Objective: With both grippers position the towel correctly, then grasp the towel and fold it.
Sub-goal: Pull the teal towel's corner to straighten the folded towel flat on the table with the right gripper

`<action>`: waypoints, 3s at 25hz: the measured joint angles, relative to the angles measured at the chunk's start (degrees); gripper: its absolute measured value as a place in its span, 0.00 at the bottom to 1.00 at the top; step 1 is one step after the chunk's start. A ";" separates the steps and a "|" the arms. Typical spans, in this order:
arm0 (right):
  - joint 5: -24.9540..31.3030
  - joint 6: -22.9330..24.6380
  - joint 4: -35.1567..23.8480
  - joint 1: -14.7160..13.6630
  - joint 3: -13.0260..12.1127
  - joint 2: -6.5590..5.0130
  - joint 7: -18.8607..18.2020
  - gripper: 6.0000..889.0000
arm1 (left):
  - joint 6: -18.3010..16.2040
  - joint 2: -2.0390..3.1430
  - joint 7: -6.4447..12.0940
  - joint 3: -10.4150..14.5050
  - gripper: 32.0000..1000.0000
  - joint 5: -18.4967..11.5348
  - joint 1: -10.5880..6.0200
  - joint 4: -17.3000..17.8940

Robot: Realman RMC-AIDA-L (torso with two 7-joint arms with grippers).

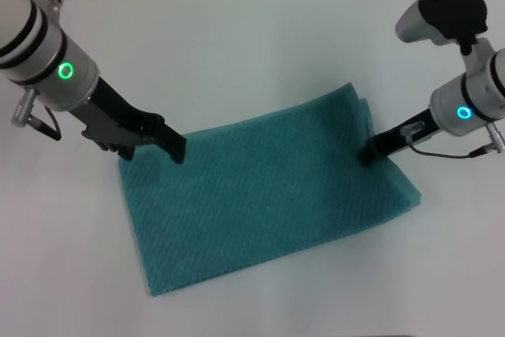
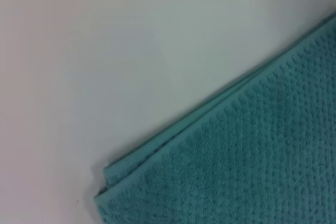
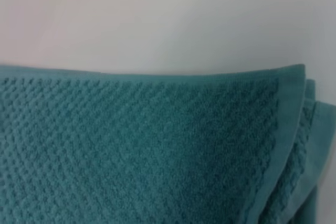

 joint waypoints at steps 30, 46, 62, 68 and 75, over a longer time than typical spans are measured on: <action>1.36 -7.70 -4.17 -3.95 2.27 0.12 0.20 0.12 | 0.00 0.00 0.00 0.00 0.89 0.09 0.56 0.09; 1.17 -11.77 -5.38 -4.29 1.87 0.12 0.81 0.12 | 0.00 0.08 0.00 -0.18 0.89 0.09 0.78 0.04; 0.84 -13.97 -5.66 -4.34 0.87 0.18 0.68 0.12 | 0.00 0.09 0.00 -0.27 0.89 0.09 1.07 0.09; 0.82 -14.57 -5.66 -4.35 0.69 0.28 0.46 0.12 | -0.17 0.09 0.00 -0.22 0.89 0.09 1.05 0.09; 0.82 -15.11 -5.66 -4.35 0.69 0.30 0.34 0.12 | -0.26 0.09 0.00 -0.18 0.89 0.09 1.04 0.09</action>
